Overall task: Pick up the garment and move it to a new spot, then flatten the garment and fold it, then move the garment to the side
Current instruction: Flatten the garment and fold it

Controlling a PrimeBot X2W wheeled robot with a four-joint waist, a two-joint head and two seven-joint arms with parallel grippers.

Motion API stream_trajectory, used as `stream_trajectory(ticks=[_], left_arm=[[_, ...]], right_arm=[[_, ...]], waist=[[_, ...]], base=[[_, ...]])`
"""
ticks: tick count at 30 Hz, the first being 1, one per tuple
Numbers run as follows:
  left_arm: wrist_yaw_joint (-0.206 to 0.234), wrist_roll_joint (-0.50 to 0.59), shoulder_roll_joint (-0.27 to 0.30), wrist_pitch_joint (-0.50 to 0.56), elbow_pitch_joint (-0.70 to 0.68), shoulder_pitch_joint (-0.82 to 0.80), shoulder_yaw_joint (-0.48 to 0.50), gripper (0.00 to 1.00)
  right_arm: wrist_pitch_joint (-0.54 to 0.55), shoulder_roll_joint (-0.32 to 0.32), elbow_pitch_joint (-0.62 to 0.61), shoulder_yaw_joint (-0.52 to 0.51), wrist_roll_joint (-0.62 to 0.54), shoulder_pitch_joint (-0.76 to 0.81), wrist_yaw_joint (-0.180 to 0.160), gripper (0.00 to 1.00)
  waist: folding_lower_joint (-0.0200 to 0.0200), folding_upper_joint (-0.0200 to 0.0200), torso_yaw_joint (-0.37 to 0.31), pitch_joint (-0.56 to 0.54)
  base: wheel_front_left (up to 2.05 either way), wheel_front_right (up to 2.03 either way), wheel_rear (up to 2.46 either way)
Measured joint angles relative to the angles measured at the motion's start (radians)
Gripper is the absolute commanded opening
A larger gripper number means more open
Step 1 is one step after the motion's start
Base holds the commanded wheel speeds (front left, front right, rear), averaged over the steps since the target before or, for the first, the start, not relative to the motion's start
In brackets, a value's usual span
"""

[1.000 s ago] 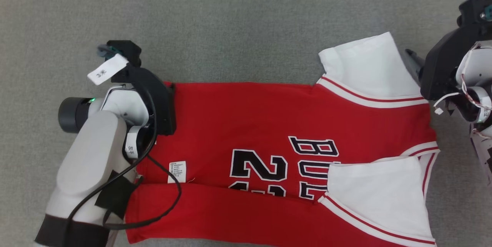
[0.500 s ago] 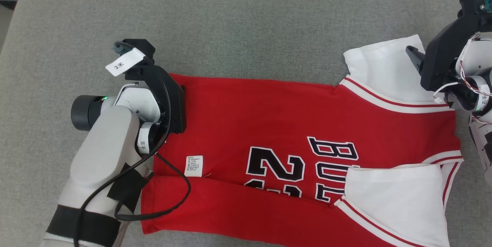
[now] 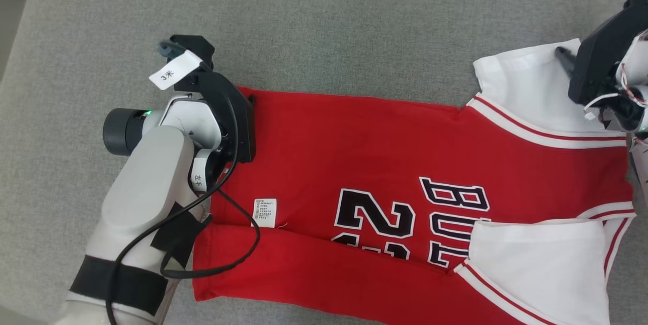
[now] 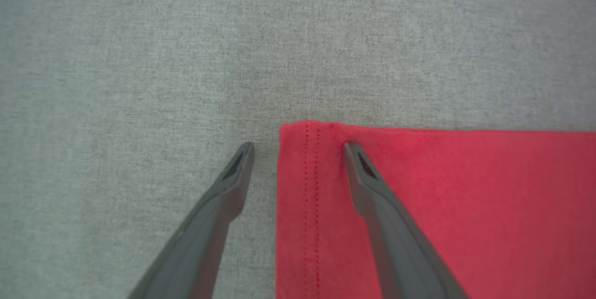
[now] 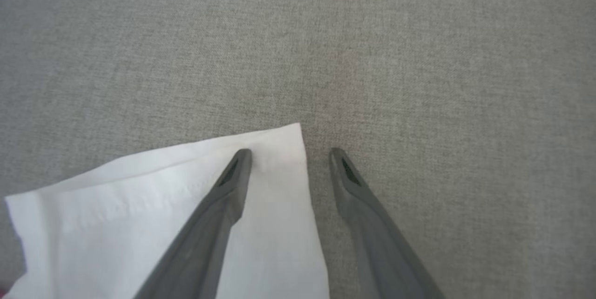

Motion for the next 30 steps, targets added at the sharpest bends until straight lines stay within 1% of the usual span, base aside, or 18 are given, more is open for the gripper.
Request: stream_trajectory(ticks=[1, 2, 3, 4, 5, 13, 19, 24, 25, 26, 27, 28, 29, 30], left_arm=[[0.000, 0.000, -0.002, -0.006, 0.003, -0.005, -0.002, 1.00], [-0.001, -0.001, -0.005, -0.015, 0.012, -0.013, -0.005, 1.00], [-0.001, -0.002, -0.006, -0.017, 0.015, -0.014, -0.006, 1.00], [-0.007, -0.002, -0.007, -0.021, 0.018, -0.014, -0.007, 1.00], [-0.008, -0.002, -0.007, -0.026, 0.021, -0.014, -0.008, 1.00], [-0.008, -0.018, -0.012, -0.046, 0.073, -0.026, -0.004, 1.00], [-0.010, -0.018, -0.006, -0.062, 0.106, -0.032, 0.009, 1.00], [-0.026, -0.018, -0.003, -0.079, 0.133, -0.035, 0.011, 1.00], [-0.026, -0.020, -0.003, -0.082, 0.138, -0.035, 0.011, 0.85], [-0.026, -0.021, -0.003, -0.086, 0.142, -0.036, 0.011, 0.60], [-0.028, -0.023, -0.004, -0.089, 0.146, -0.036, 0.010, 0.49], [-0.035, -0.026, -0.005, -0.097, 0.153, -0.036, 0.010, 0.24], [-0.035, -0.027, -0.005, -0.102, 0.159, -0.037, 0.009, 0.08], [-0.035, -0.027, -0.005, -0.107, 0.165, -0.037, 0.009, 0.00]], right_arm=[[-0.004, -0.001, 0.005, -0.003, 0.000, -0.008, 0.000, 0.70], [-0.007, -0.001, 0.019, -0.004, 0.000, -0.019, -0.003, 0.48], [-0.014, 0.000, 0.029, -0.004, 0.000, -0.026, -0.003, 0.42], [-0.015, 0.000, 0.035, -0.003, 0.000, -0.030, -0.003, 0.27], [-0.018, 0.001, 0.038, -0.002, 0.000, -0.030, -0.001, 0.00], [-0.049, 0.015, 0.085, 0.010, 0.000, -0.032, 0.019, 0.00], [-0.064, 0.042, 0.120, 0.024, 0.000, -0.034, 0.032, 0.00], [-0.075, 0.058, 0.143, 0.032, 0.000, -0.034, 0.047, 0.00], [-0.076, 0.059, 0.147, 0.033, 0.000, -0.034, 0.050, 0.00], [-0.079, 0.060, 0.154, 0.033, 0.000, -0.034, 0.054, 0.00], [-0.084, 0.061, 0.161, 0.033, 0.001, -0.034, 0.054, 0.00], [-0.085, 0.061, 0.168, 0.033, 0.001, -0.034, 0.055, 0.00], [-0.088, 0.061, 0.171, 0.033, 0.001, -0.033, 0.055, 0.00], [-0.094, 0.061, 0.176, 0.033, 0.001, -0.033, 0.056, 0.00]], waist=[[0.0000, 0.0000, 0.003, 0.004], [0.0000, -0.0001, 0.008, 0.012], [0.0000, 0.0000, 0.010, 0.015], [0.0000, 0.0000, 0.012, 0.017], [0.0000, 0.0000, 0.014, 0.018], [0.0000, 0.0000, 0.011, 0.001], [0.0000, 0.0000, -0.006, -0.018], [0.0000, 0.0000, -0.027, -0.032], [0.0000, 0.0000, -0.030, -0.034], [0.0000, 0.0000, -0.034, -0.036], [0.0000, 0.0000, -0.037, -0.039], [0.0000, 0.0000, -0.043, -0.043], [0.0000, 0.0000, -0.046, -0.045], [0.0000, 0.0000, -0.048, -0.047]], base=[[0.00, 0.00, 0.00], [0.00, 0.00, 0.00], [0.00, 0.00, 0.00], [0.00, 0.00, 0.00], [0.00, 0.00, 0.00], [0.00, 0.00, 0.00], [0.00, 0.00, 0.00], [0.00, 0.00, 0.00], [0.00, 0.00, 0.00], [0.00, 0.00, 0.00], [0.00, 0.00, 0.00], [0.00, 0.00, 0.00], [0.00, 0.00, 0.00], [0.00, 0.00, 0.00]])
